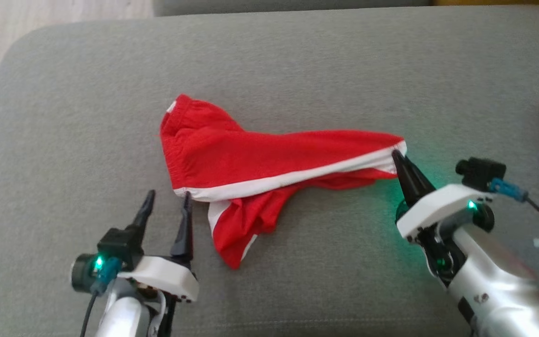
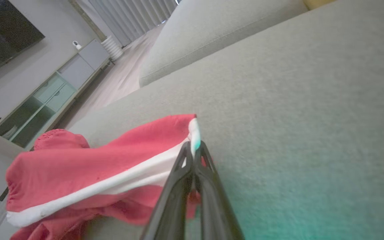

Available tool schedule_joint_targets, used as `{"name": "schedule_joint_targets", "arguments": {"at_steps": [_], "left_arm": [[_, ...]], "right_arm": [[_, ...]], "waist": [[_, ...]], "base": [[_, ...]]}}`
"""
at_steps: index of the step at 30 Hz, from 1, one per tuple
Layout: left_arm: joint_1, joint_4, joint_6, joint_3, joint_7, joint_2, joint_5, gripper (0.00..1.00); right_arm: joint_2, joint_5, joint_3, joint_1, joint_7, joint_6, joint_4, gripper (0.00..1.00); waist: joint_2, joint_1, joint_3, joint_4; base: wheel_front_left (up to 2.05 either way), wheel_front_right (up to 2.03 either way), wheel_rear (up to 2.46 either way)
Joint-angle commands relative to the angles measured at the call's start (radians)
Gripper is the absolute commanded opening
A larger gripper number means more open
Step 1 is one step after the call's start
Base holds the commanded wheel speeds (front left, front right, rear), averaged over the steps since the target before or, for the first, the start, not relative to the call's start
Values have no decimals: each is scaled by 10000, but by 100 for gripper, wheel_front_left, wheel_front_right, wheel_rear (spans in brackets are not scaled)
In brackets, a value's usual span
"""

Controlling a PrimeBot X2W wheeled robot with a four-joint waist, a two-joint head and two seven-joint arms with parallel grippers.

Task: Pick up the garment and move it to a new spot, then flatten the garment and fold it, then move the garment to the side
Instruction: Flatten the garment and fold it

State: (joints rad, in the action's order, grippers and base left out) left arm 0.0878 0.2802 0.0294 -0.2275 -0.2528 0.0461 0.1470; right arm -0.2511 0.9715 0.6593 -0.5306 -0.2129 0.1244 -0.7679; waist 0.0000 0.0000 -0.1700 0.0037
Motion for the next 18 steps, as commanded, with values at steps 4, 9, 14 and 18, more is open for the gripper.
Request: {"name": "schedule_joint_targets", "arguments": {"at_steps": [4, 9, 14, 18], "left_arm": [[257, -299, -432, 60, -90, 41, 427, 100], [396, -219, -863, 51, -90, 41, 534, 100], [526, -13, -1299, -62, -90, 41, 653, 100], [717, 160, -1497, -108, -90, 41, 776, 100]], "right_arm": [[-28, 77, -122, 138, -224, 63, 89, 0], [13, -24, -368, 70, -309, 63, -131, 0], [71, -131, -509, -40, -355, 63, -258, 0], [159, -202, -528, -133, -373, 63, -258, 0]], "waist": [[0, 0, 70, -367], [0, 0, -29, -508], [0, 0, -118, -589], [0, 0, -224, -673]], "base": [[0, 0, 0], [0, 0, 0], [0, 0, 0], [0, 0, 0]]}}
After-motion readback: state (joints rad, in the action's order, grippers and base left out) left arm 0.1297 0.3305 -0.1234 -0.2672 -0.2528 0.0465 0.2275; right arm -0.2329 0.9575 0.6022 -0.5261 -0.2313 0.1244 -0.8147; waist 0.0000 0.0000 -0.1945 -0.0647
